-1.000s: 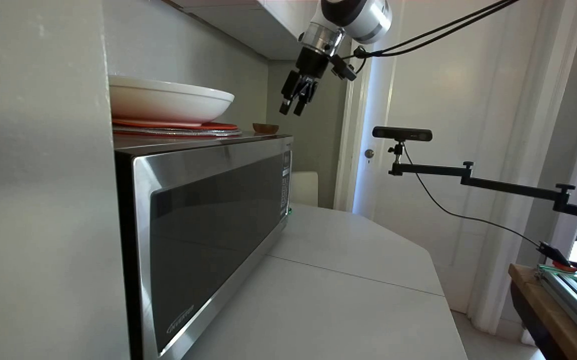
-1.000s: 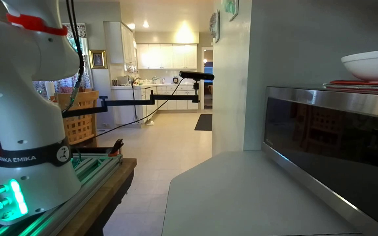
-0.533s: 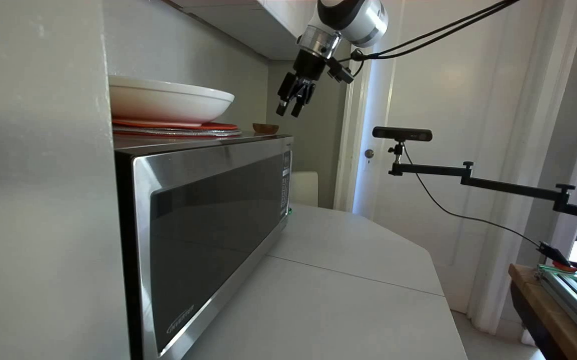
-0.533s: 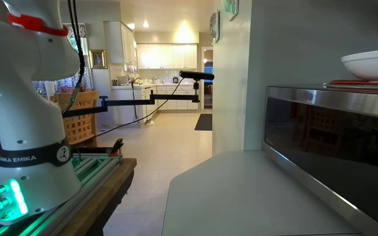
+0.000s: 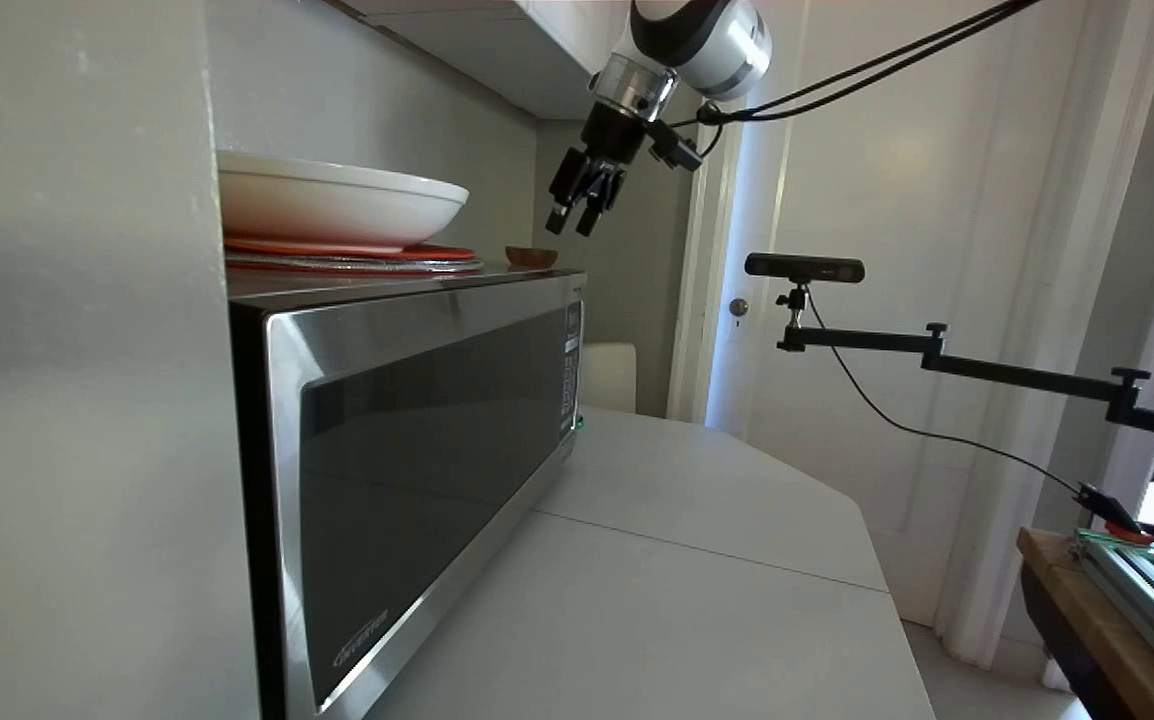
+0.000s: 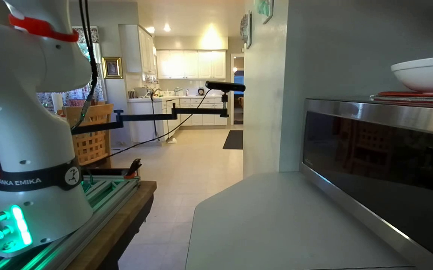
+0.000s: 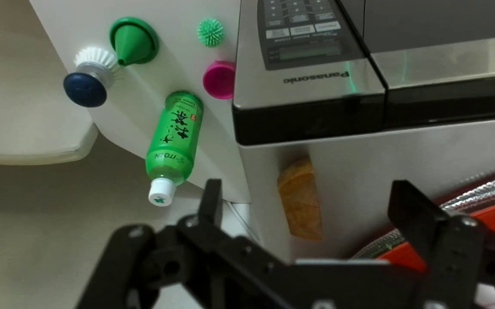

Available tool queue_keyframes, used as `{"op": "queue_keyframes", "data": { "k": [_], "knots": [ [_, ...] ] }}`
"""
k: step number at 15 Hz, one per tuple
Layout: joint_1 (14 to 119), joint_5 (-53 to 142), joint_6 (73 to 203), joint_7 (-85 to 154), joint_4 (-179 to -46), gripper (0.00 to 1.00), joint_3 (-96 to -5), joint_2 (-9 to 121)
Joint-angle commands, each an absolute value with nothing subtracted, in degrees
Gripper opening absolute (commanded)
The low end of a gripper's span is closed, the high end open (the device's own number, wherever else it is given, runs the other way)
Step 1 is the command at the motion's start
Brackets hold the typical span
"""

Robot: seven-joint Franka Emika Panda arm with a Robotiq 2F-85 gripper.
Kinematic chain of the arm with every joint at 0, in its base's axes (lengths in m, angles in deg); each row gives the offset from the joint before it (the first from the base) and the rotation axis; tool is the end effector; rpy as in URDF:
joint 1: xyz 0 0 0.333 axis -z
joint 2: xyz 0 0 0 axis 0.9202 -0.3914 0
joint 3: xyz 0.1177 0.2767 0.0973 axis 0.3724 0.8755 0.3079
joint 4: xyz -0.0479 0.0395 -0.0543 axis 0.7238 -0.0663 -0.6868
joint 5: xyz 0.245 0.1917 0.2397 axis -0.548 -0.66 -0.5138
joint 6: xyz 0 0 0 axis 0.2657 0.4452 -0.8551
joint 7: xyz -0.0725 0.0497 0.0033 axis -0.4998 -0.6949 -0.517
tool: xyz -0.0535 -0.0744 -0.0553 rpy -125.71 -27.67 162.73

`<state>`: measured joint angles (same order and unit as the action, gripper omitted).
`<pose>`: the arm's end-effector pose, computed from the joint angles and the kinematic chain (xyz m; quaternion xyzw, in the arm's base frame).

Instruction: Remove the brown object from the top of the microwave and place it on the countertop.

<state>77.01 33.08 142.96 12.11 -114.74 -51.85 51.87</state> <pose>0.6701 -0.1793 0.4537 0.9760 -0.0159 0.2162 0.0220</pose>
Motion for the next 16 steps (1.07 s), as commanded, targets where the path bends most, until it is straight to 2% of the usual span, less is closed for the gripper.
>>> {"op": "queue_keyframes", "data": {
  "k": [1, 10, 11, 12, 16],
  "knots": [
    [78.5, 33.3, 144.3, 10.8, -111.6, 1.0, -50.5, 49.3],
    [79.4, 33.2, 145.7, 10.1, -107.7, 1.0, -48.5, 44.5],
    [79.5, 33.3, 145.9, 10.0, -107.4, 0.82, -48.3, 44.0],
    [79.6, 33.5, 146.0, 10.2, -107.2, 0.72, -48.2, 43.6],
    [79.6, 34.1, 146.9, 10.5, -106.7, 0.42, -48.2, 42.7]
  ]
}}
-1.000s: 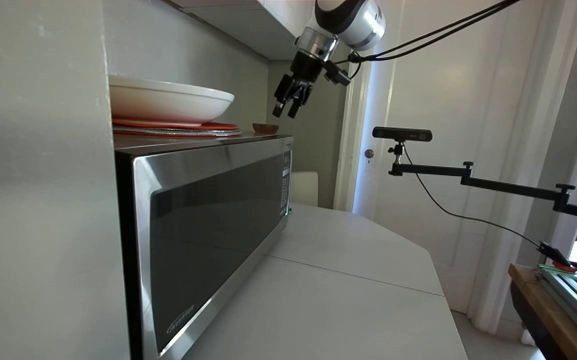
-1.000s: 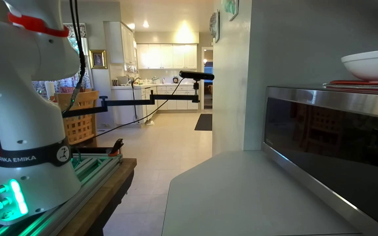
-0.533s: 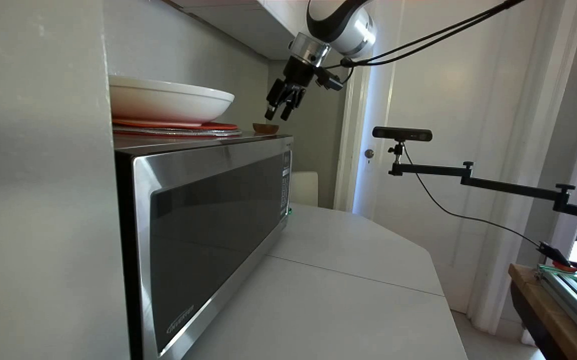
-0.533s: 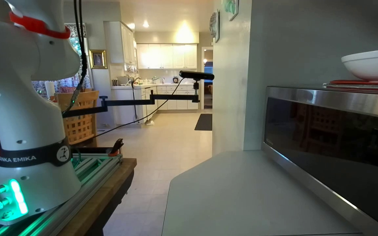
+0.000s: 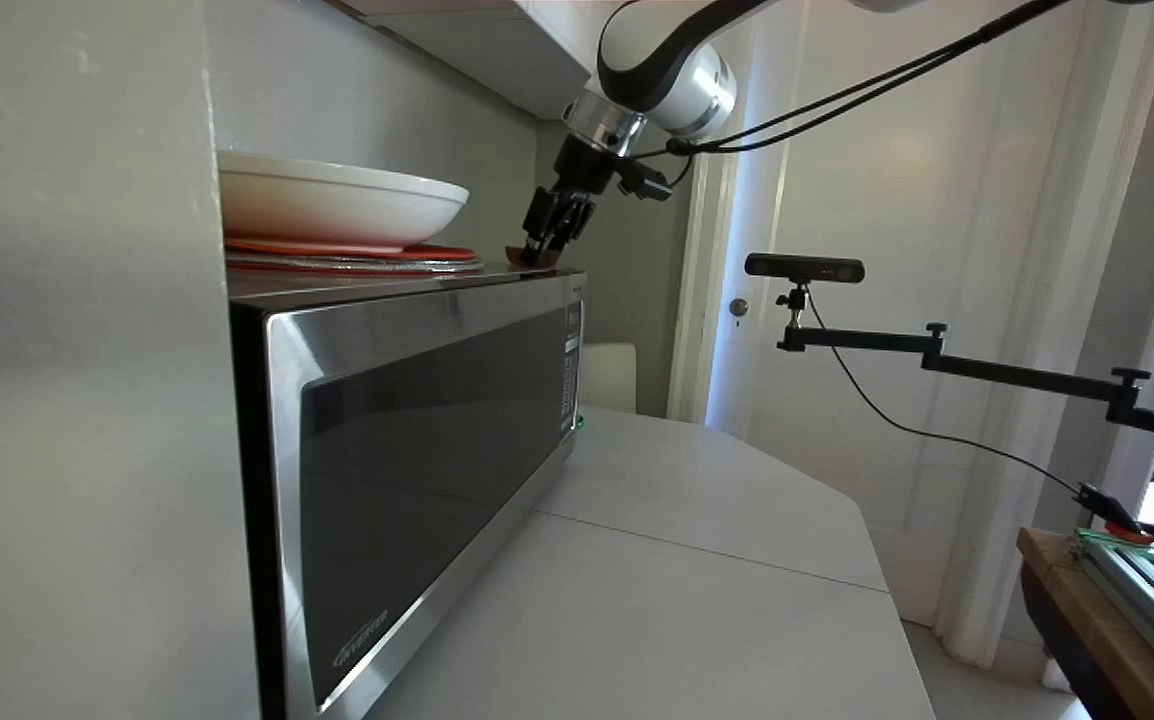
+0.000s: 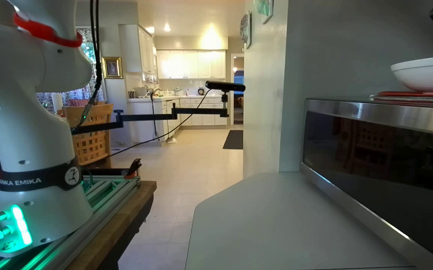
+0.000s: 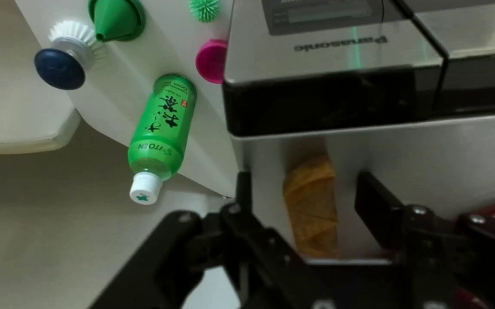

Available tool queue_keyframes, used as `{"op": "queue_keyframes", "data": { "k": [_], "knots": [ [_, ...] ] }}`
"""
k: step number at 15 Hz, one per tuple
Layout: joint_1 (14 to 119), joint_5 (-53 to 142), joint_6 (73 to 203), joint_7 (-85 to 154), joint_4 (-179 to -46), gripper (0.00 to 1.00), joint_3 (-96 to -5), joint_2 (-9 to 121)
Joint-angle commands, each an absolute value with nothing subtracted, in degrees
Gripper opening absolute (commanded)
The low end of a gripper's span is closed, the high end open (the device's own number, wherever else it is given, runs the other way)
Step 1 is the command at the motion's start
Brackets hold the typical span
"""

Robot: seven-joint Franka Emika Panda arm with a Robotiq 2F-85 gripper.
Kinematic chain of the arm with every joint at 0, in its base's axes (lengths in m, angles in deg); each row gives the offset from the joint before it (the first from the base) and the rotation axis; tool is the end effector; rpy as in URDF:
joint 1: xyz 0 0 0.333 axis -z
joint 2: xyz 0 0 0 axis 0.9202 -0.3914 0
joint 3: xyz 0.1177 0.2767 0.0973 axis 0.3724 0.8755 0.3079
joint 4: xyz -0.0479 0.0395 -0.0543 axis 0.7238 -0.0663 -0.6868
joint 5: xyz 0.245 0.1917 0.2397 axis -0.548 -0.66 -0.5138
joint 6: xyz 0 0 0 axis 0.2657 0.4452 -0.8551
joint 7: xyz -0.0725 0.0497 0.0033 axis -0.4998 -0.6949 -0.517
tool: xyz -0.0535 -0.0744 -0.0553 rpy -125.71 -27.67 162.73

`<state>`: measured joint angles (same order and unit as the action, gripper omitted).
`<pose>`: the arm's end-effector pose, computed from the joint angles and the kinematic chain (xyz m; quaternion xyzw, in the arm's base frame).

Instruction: Remove the brown object from the top of the microwave and place it on the countertop.

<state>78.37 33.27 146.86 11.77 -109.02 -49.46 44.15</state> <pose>0.7046 -0.1781 0.4165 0.9725 -0.0065 0.2313 0.0250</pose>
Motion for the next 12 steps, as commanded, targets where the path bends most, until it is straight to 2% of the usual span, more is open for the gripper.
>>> {"op": "queue_keyframes", "data": {
  "k": [1, 5, 6, 12],
  "knots": [
    [79.6, 34.2, 147.1, 10.6, -106.7, 0.34, -48.2, 42.9],
    [79.4, 34.8, 146.9, 11.0, -107.1, 0.03, -48.3, 43.6],
    [79.5, 34.4, 145.9, 10.8, -107.8, 0.06, -48.0, 44.6],
    [81.4, 28.0, 130.5, 0.0, -118.2, 0.07, -43.9, 57.6]
  ]
}}
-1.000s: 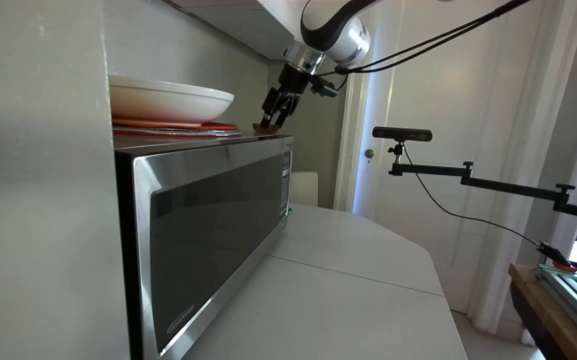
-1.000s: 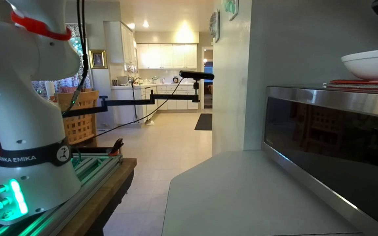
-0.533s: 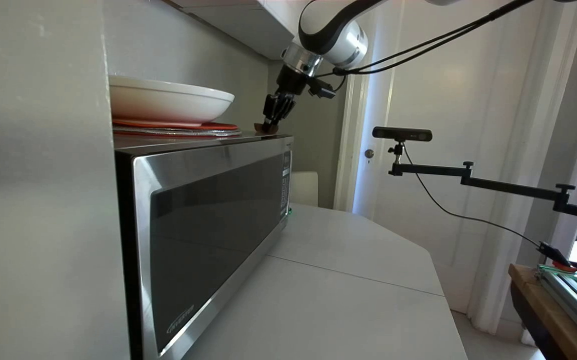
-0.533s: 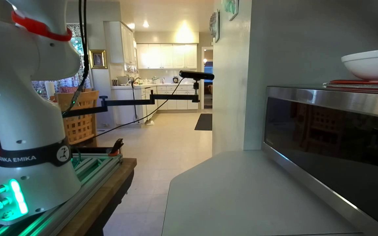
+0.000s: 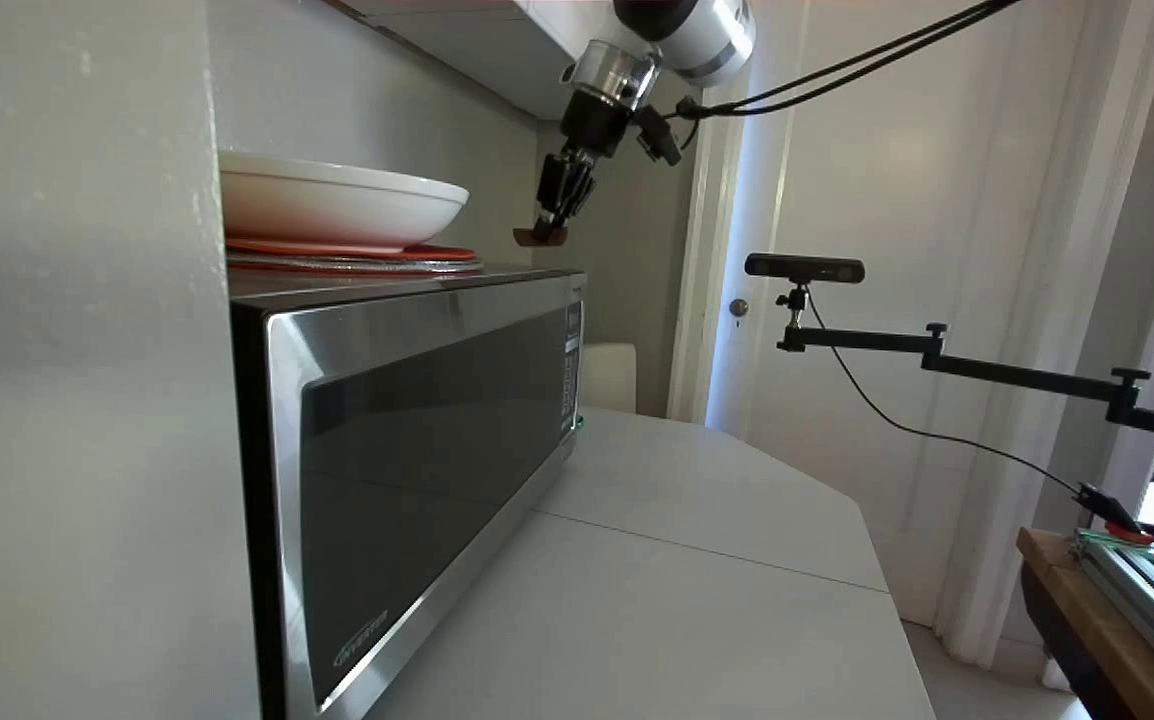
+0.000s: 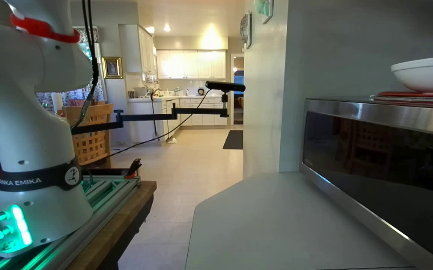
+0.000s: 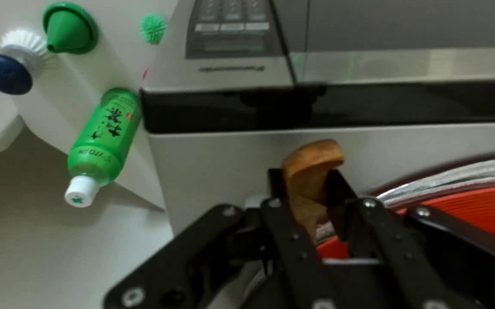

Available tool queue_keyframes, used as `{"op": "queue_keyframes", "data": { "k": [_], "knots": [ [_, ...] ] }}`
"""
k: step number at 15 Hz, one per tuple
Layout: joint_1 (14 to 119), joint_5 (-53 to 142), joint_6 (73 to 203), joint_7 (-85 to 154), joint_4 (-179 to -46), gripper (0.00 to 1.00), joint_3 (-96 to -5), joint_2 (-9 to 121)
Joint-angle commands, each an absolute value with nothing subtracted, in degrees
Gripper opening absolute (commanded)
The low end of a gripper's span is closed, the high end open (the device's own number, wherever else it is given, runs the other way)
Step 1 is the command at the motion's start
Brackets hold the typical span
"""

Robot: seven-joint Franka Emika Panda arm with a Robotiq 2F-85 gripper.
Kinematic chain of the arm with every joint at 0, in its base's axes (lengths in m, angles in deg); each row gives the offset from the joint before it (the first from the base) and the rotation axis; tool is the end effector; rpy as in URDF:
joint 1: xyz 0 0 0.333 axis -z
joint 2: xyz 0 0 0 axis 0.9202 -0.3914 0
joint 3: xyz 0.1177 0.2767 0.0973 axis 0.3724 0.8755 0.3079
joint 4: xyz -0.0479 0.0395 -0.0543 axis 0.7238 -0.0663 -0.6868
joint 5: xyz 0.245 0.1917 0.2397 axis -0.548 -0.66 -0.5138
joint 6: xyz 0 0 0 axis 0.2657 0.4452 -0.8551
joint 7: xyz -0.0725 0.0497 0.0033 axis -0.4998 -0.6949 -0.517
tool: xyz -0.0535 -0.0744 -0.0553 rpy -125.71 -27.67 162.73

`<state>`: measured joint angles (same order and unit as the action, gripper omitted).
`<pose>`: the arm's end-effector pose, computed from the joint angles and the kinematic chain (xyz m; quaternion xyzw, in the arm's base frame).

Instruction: Remove the brown object from the top of the microwave and place it on the countertop.

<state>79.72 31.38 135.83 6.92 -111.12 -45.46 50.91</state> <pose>0.6821 -0.1429 0.4582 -0.9806 -0.0499 -0.1884 0.0197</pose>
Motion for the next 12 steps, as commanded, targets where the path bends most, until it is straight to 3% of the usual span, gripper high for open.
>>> {"op": "queue_keyframes", "data": {
  "k": [1, 7, 12],
  "knots": [
    [81.0, 27.8, 128.1, -1.4, -120.1, 0.07, -44.5, 59.6],
    [78.3, 32.1, 120.9, -6.0, -131.9, 0.07, -48.2, 68.2],
    [75.8, 38.6, 130.8, -7.4, -138.3, 0.07, -48.4, 65.3]
  ]
}}
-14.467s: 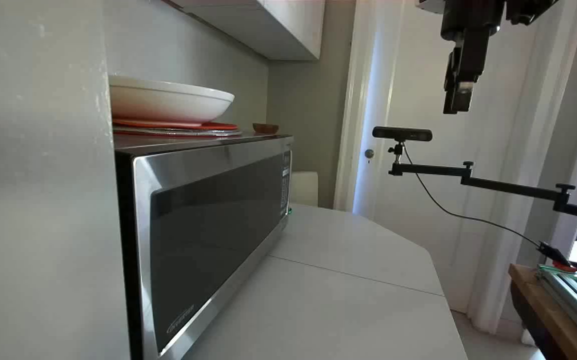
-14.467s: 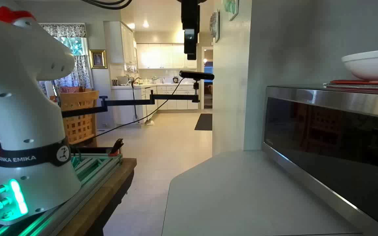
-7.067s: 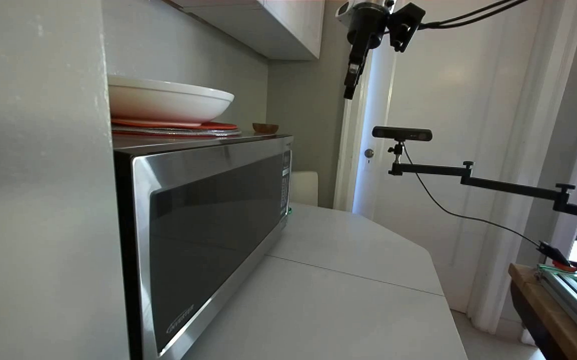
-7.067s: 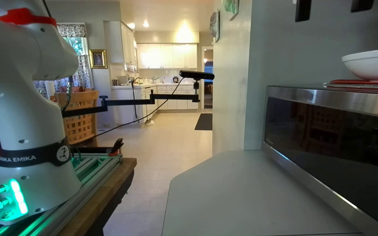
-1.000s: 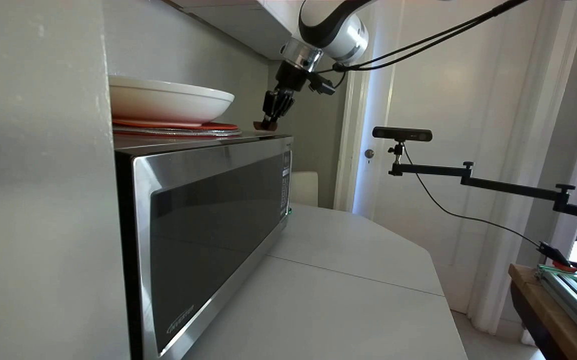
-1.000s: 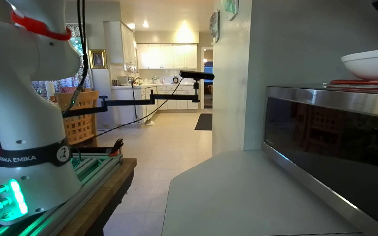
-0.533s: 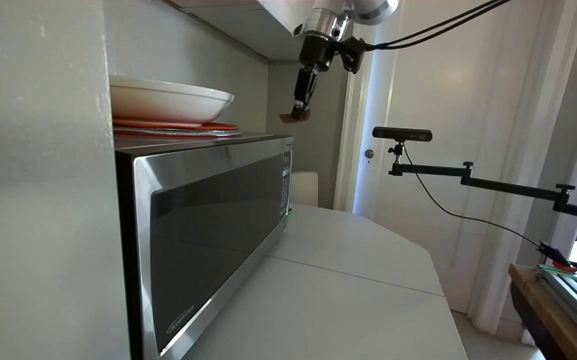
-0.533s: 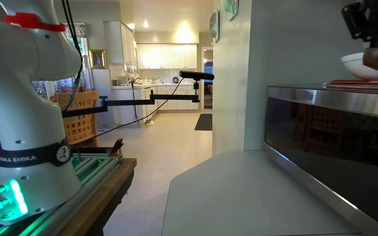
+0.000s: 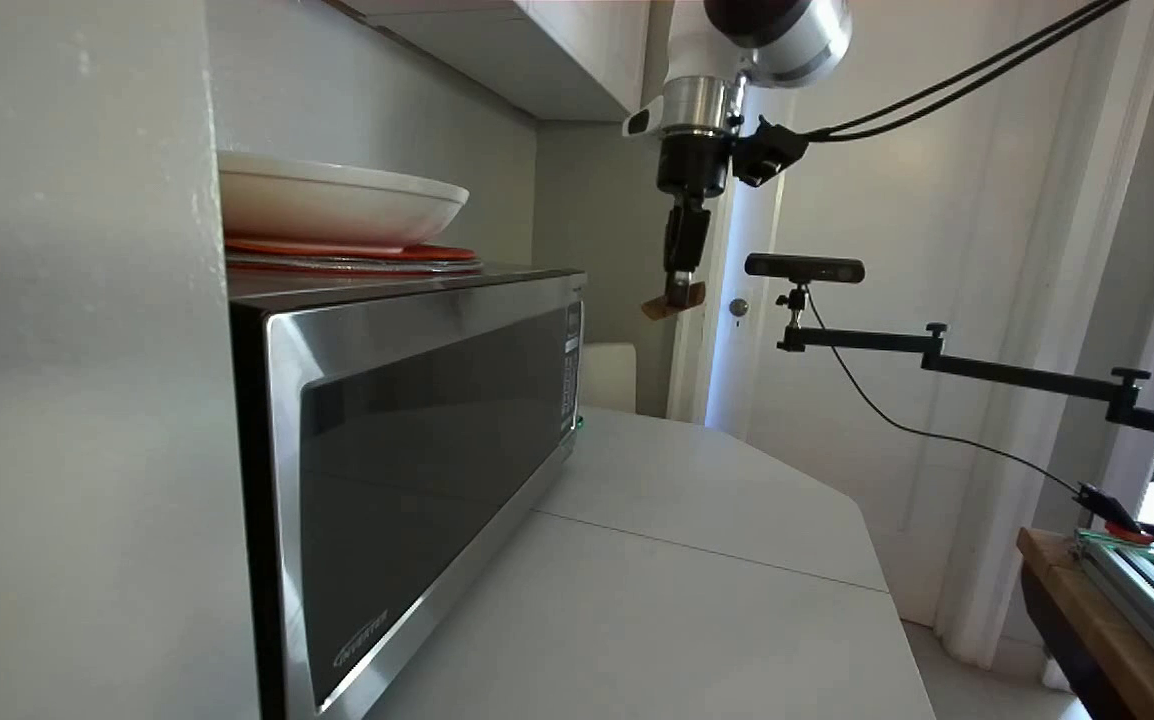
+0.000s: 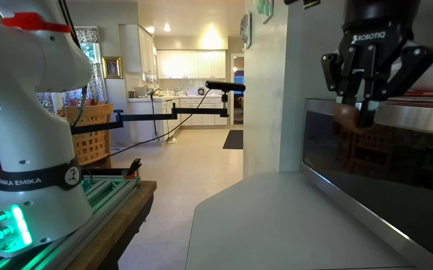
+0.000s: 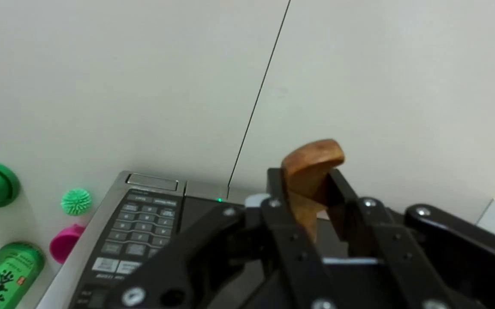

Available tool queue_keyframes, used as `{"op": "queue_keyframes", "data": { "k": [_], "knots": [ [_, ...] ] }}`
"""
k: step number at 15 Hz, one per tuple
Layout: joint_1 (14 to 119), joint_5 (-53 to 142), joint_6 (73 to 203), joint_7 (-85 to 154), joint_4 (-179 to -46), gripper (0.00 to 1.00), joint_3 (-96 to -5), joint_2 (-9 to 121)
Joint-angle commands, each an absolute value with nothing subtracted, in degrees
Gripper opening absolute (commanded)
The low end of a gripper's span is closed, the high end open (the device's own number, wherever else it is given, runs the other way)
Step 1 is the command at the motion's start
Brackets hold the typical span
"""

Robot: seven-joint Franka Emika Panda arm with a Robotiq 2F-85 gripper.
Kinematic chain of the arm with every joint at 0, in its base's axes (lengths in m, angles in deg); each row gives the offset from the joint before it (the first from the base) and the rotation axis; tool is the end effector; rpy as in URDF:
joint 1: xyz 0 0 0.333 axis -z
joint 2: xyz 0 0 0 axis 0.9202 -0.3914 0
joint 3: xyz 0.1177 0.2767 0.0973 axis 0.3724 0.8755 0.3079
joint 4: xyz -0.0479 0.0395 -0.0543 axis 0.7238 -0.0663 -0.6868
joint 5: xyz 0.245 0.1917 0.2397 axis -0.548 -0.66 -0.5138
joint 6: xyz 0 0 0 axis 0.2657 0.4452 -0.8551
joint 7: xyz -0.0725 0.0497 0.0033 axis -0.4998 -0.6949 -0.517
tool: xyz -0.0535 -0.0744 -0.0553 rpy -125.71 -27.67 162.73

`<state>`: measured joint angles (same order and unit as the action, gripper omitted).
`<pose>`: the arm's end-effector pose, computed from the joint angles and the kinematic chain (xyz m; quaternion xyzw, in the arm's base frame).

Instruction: Remove the brown object from the top of the microwave and place it on the countertop.

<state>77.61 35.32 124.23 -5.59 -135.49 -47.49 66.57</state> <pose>0.5602 -0.1131 0.4051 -0.9825 -0.1808 -0.0161 0.0416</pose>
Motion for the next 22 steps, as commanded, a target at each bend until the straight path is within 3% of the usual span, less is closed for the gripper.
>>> {"op": "queue_keyframes", "data": {
  "k": [1, 13, 22],
  "knots": [
    [75.4, 40.1, 133.9, -7.0, -139.3, 0.07, -48.3, 64.4],
    [74.4, 43.4, 147.2, -5.1, -140.3, 0.07, -46.4, 52.2],
    [74.3, 45.0, 147.7, -1.1, -139.3, 0.07, -46.2, 46.6]
  ]
}}
